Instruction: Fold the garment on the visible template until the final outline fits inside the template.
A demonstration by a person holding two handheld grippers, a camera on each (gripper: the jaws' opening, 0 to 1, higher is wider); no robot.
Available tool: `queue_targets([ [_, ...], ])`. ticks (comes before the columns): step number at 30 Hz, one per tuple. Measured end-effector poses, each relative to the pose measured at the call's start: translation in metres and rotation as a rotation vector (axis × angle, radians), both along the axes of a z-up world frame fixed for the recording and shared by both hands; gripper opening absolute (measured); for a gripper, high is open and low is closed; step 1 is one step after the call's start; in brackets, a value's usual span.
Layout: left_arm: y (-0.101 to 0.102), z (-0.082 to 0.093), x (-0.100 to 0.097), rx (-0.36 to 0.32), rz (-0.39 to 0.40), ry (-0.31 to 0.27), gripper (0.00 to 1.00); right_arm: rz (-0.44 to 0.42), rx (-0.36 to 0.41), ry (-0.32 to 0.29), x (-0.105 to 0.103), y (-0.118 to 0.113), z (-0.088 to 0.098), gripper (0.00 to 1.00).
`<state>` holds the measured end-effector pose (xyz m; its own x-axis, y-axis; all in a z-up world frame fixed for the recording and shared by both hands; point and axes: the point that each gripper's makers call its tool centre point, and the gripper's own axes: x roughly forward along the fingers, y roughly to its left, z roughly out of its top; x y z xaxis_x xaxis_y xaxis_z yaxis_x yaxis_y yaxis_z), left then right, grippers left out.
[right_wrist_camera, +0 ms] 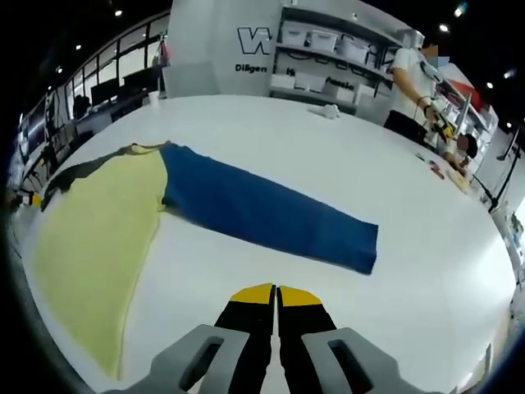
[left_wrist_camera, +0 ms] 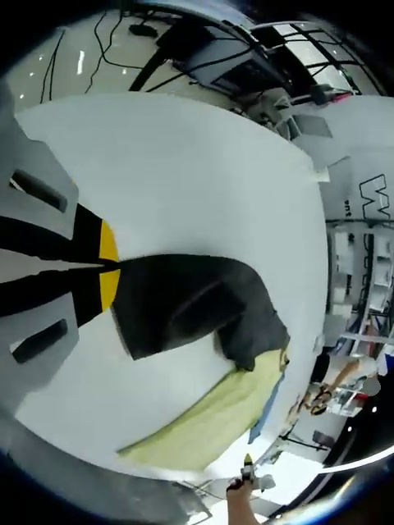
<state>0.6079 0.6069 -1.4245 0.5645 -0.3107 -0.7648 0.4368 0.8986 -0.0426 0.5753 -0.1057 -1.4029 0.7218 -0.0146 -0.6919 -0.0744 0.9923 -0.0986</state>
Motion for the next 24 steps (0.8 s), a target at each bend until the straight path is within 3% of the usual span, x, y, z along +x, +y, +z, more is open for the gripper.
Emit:
queue_targets([
  [4, 0.007, 0.007, 0.010, 0.019, -0.001, -0.021, 0.03, 0.091, 0.057, -0.022, 0.010, 0.033, 0.000, 0.00],
  [9, 0.013, 0.010, 0.019, 0.058, -0.017, -0.035, 0.03, 0.259, 0.143, -0.029, 0.020, 0.096, 0.001, 0.01],
  [14, 0.021, 0.016, 0.031, 0.080, -0.022, -0.046, 0.03, 0.390, 0.164, -0.027, 0.024, 0.142, 0.001, 0.06],
  [18, 0.030, 0.018, 0.039, 0.107, -0.030, -0.051, 0.03, 0.483, 0.171, -0.009, 0.021, 0.165, -0.005, 0.09],
  [24, 0.044, 0.019, 0.051, 0.171, -0.060, -0.057, 0.03, 0.570, 0.164, 0.038, 0.008, 0.183, -0.016, 0.09],
])
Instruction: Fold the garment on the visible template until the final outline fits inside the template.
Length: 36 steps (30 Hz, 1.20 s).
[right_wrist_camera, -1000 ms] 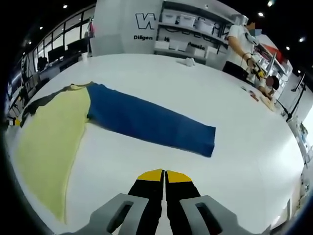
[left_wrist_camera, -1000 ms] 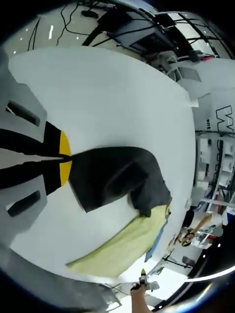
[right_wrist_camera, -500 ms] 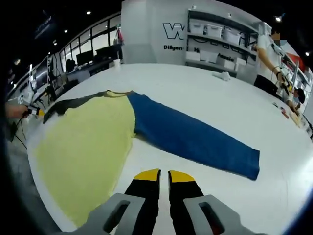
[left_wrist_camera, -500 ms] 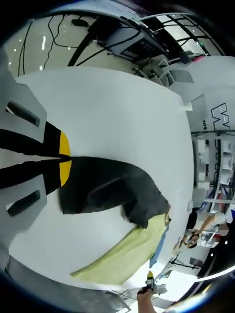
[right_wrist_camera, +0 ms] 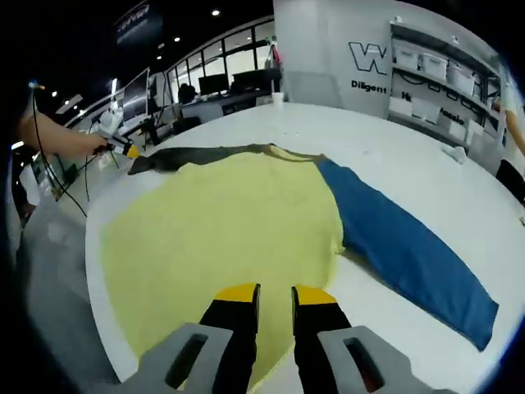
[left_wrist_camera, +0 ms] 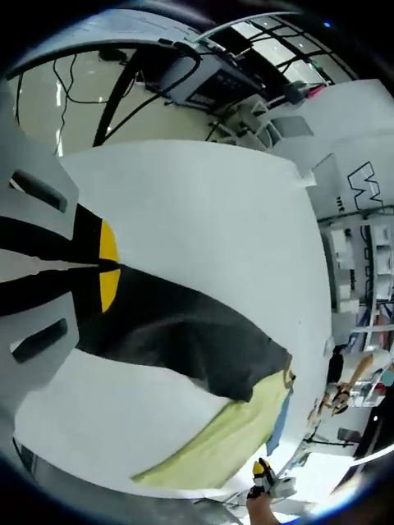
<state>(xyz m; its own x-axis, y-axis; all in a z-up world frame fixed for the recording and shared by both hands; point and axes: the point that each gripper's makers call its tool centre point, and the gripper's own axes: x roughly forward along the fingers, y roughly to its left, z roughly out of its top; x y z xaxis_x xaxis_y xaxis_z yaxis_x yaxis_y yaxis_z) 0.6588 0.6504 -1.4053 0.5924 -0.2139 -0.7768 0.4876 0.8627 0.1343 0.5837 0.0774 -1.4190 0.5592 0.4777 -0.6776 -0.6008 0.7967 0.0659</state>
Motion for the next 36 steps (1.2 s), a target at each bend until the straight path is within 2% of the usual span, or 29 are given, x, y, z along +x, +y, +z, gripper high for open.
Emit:
queue_targets([
  [7, 0.021, 0.002, 0.024, 0.105, -0.050, -0.007, 0.03, 0.043, -0.020, 0.031, -0.011, 0.004, -0.010, 0.09],
  [10, 0.023, 0.003, 0.035, 0.119, -0.061, -0.013, 0.03, 0.041, -0.025, 0.039, -0.012, 0.002, -0.012, 0.09],
  [15, 0.024, 0.000, 0.051, 0.183, -0.120, -0.017, 0.03, 0.039, -0.032, 0.052, -0.015, 0.000, -0.015, 0.09],
  [18, 0.026, -0.004, 0.057, 0.190, -0.120, -0.006, 0.03, 0.035, -0.036, 0.059, -0.017, -0.001, -0.016, 0.08],
  [21, 0.028, -0.008, 0.054, 0.163, -0.087, 0.021, 0.03, 0.034, -0.040, 0.064, -0.019, -0.002, -0.016, 0.08],
  [23, 0.027, -0.011, 0.043, 0.164, -0.095, 0.050, 0.03, 0.031, -0.041, 0.068, -0.020, -0.003, -0.018, 0.08],
  [26, 0.029, -0.015, 0.033, 0.187, -0.112, 0.058, 0.03, 0.028, -0.042, 0.072, -0.021, -0.004, -0.019, 0.08],
  [31, 0.030, -0.023, 0.021, 0.163, -0.083, 0.095, 0.03, 0.031, -0.045, 0.076, -0.022, -0.003, -0.020, 0.08],
  [36, 0.027, -0.028, 0.017, 0.168, -0.076, 0.102, 0.03, 0.035, -0.048, 0.073, -0.021, -0.002, -0.017, 0.08],
])
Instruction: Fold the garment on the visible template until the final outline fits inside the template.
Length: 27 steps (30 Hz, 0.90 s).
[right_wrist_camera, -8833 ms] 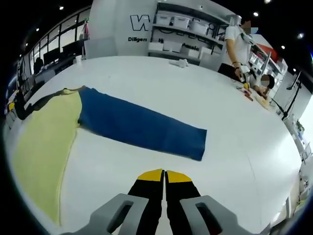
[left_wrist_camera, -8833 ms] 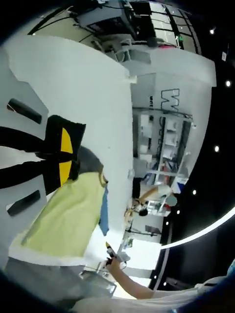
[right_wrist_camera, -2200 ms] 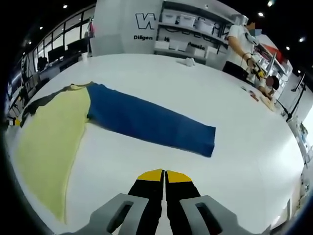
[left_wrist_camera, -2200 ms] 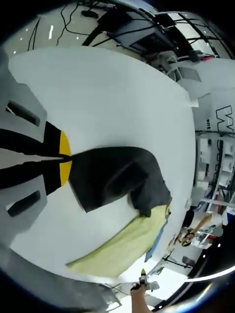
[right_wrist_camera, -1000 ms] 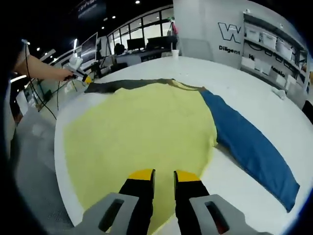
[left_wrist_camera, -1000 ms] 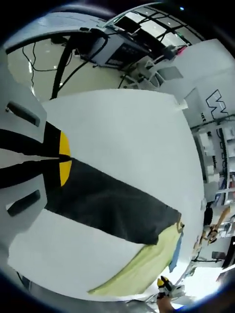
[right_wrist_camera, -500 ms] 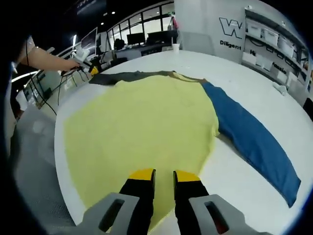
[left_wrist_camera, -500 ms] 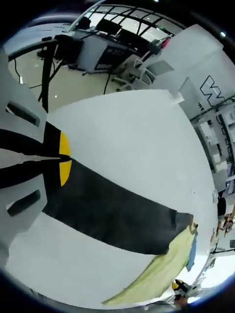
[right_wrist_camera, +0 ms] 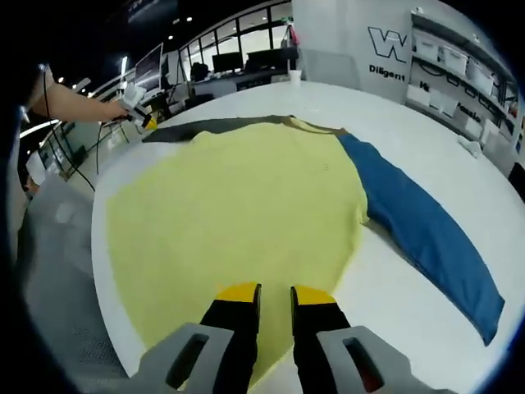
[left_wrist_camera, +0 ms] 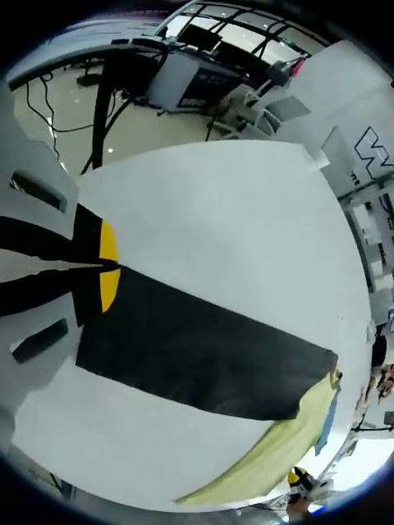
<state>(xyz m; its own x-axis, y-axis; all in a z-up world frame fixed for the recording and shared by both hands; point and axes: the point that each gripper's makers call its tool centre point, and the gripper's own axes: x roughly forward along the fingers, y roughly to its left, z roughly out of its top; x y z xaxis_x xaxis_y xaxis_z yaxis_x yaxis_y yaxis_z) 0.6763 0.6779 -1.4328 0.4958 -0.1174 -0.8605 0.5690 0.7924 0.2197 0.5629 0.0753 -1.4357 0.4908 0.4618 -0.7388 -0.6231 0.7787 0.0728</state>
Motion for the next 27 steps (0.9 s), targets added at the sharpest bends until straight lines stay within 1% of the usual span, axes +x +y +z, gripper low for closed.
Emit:
queue_targets([
  [9, 0.001, 0.001, 0.002, 0.002, 0.028, -0.013, 0.03, 0.003, -0.008, 0.004, -0.005, -0.001, 0.002, 0.08],
  [15, 0.003, 0.002, 0.004, -0.019, 0.064, -0.014, 0.03, 0.002, -0.013, 0.017, -0.011, 0.000, -0.001, 0.08],
  [21, 0.002, 0.003, 0.003, -0.029, 0.078, -0.018, 0.03, 0.016, -0.027, 0.033, -0.021, 0.001, -0.004, 0.08],
  [24, 0.002, 0.004, 0.006, -0.035, 0.092, -0.022, 0.03, 0.006, -0.032, 0.042, -0.026, -0.002, -0.007, 0.08],
  [27, 0.003, 0.003, 0.007, -0.032, 0.091, -0.024, 0.03, 0.004, -0.035, 0.046, -0.030, -0.003, -0.008, 0.08],
])
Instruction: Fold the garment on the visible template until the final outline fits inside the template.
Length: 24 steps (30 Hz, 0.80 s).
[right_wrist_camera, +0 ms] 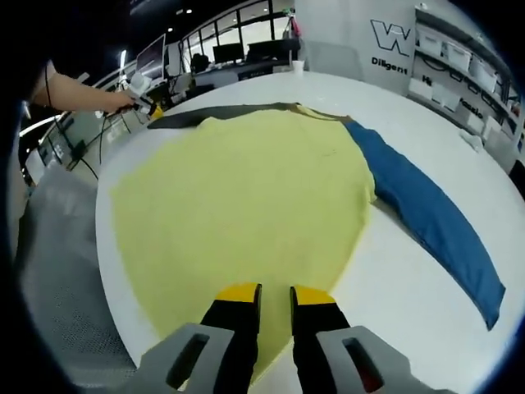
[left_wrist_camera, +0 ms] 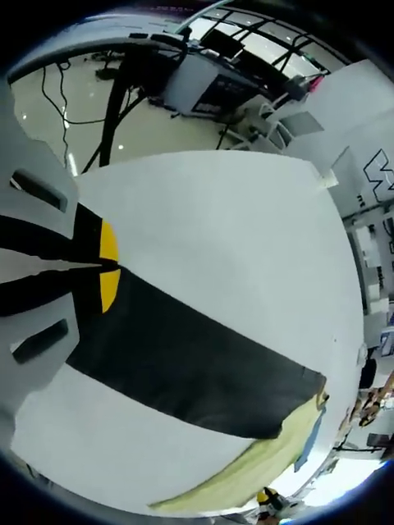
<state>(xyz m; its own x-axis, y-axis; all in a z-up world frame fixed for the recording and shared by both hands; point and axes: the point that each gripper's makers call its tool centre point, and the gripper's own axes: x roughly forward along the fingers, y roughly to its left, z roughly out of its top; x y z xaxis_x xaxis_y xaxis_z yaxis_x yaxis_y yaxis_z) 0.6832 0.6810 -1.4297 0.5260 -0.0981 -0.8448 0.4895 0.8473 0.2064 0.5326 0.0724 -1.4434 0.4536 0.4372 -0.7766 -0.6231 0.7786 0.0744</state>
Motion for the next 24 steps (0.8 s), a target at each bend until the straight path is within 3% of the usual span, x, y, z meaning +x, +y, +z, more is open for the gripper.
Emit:
queue_targets([
  [5, 0.000, 0.000, 0.002, 0.010, -0.003, -0.007, 0.03, 0.004, -0.016, 0.009, -0.009, -0.001, -0.003, 0.08],
  [24, 0.015, -0.001, 0.021, 0.058, -0.034, -0.026, 0.03, -0.030, -0.039, 0.006, -0.011, -0.006, -0.005, 0.05],
])
